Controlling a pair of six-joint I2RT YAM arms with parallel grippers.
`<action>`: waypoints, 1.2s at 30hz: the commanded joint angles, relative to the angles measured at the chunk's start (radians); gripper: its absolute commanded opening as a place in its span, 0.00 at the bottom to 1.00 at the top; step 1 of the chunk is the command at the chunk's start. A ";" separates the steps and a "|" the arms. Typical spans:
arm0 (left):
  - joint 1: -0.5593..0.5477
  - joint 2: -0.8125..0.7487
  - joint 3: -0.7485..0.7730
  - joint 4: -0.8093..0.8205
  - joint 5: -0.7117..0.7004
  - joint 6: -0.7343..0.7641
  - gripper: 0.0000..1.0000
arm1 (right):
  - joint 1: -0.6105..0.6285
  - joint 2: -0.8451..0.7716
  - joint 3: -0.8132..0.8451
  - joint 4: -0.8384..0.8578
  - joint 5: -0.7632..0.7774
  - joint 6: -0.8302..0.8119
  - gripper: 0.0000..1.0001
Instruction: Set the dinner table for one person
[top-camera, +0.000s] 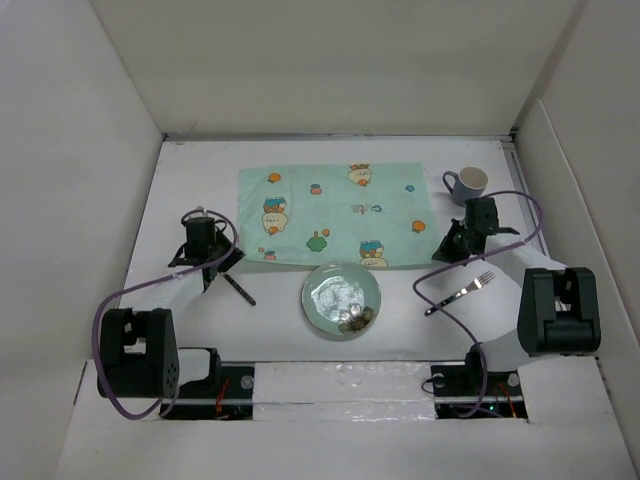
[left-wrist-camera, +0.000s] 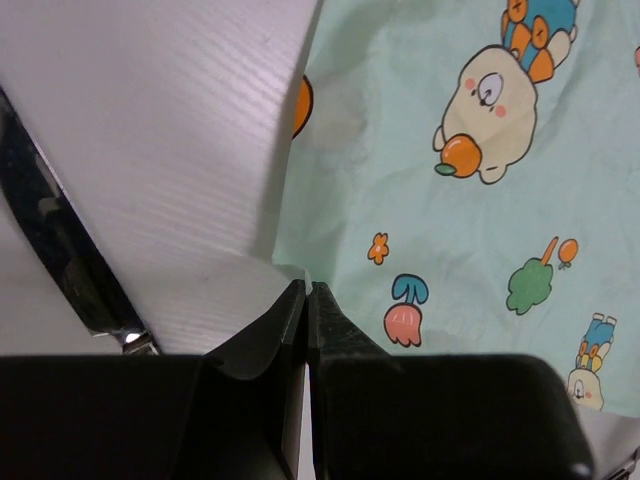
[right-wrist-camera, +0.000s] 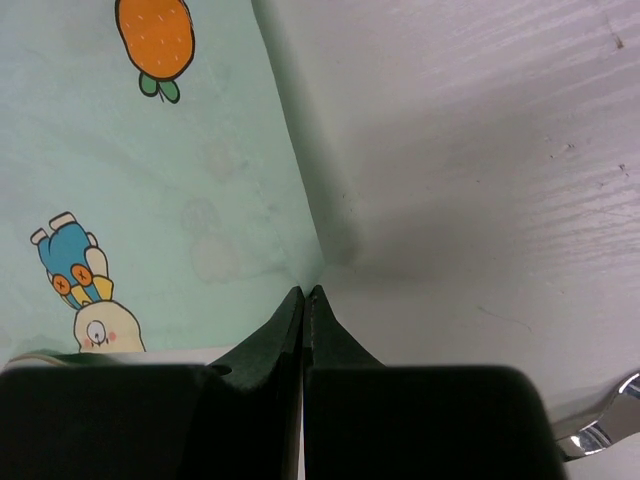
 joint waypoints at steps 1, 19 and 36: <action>-0.002 -0.052 -0.045 -0.017 -0.007 -0.005 0.00 | -0.005 -0.056 -0.022 0.003 0.025 -0.025 0.00; -0.002 -0.074 -0.040 -0.075 -0.007 -0.019 0.18 | -0.005 -0.159 -0.076 -0.055 0.044 -0.040 0.22; -0.028 -0.299 0.314 -0.230 0.148 0.095 0.00 | 0.369 -0.464 -0.215 -0.008 -0.275 0.064 0.24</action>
